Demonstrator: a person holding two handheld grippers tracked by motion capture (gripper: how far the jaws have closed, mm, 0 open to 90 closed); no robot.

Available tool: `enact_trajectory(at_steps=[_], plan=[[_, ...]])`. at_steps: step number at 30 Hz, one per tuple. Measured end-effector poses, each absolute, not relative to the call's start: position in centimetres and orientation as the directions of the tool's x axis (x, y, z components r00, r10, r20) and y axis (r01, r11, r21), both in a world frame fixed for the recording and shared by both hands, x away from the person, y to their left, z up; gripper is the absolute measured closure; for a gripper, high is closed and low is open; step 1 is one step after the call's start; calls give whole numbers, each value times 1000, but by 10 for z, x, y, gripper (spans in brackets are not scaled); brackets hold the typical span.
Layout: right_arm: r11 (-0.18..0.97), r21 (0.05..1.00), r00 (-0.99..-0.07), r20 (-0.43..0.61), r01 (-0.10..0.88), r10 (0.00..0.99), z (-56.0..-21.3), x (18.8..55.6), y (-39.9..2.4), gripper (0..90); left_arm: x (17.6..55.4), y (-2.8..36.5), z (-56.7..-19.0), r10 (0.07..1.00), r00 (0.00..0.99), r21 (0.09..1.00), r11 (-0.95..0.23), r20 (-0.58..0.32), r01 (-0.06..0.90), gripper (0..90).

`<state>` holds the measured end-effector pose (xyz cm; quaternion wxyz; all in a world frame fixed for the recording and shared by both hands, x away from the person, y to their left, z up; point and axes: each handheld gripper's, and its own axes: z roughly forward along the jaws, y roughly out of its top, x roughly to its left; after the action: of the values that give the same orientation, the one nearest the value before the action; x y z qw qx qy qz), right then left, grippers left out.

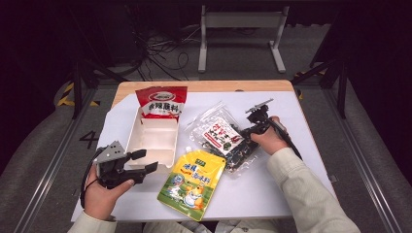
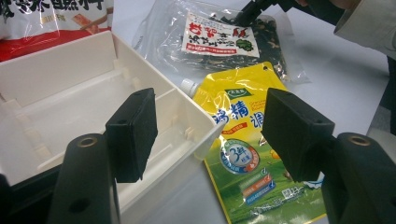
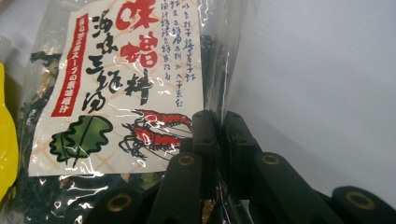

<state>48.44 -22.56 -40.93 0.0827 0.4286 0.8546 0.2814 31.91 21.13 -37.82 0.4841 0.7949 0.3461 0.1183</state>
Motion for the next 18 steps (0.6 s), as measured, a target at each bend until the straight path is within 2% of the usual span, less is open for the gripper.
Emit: enact_trajectory(at_steps=[8, 18], plan=[[427, 680, -611, 38, 595, 791, -387, 467, -245, 846, 321, 205, -378, 644, 750, 860, -289, -149, 420, 356], [391, 798, -609, -39, 458, 792, -361, 439, -259, 852, 326, 189, -376, 611, 781, 860, -321, -132, 396, 344]])
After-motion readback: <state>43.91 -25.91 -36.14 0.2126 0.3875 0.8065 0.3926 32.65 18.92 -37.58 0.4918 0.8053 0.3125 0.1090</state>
